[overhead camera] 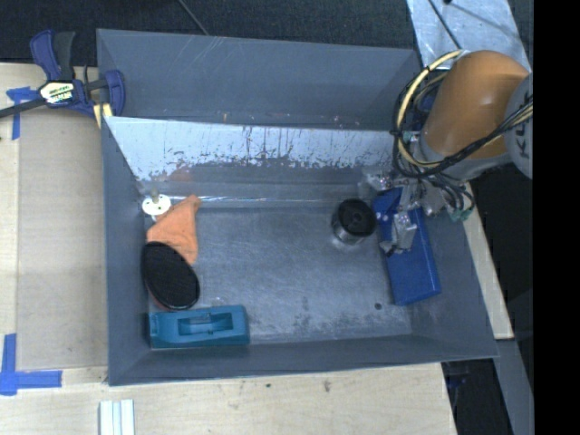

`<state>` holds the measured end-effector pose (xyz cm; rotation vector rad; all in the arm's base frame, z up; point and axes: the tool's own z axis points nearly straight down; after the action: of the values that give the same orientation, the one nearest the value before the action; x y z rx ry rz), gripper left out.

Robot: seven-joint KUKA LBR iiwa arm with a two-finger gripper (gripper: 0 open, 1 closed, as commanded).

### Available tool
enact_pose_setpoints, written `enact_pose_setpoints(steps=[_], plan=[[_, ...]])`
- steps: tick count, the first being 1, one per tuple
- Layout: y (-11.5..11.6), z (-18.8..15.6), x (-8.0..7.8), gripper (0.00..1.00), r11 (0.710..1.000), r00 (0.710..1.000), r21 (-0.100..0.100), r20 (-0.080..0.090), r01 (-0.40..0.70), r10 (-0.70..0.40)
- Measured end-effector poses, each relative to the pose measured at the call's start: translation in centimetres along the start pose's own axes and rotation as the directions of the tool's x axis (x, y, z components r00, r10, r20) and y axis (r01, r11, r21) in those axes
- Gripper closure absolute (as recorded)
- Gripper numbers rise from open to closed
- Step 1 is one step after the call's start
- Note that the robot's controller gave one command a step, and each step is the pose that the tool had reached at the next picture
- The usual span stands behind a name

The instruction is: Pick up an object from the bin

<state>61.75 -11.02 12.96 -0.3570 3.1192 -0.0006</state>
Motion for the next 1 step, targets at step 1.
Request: enact_pose_setpoints(steps=[1], plan=[[0.77, 2.10, 1.49, 0.00, 0.998, 0.998, 0.000, 0.001, -0.069, 0.069]])
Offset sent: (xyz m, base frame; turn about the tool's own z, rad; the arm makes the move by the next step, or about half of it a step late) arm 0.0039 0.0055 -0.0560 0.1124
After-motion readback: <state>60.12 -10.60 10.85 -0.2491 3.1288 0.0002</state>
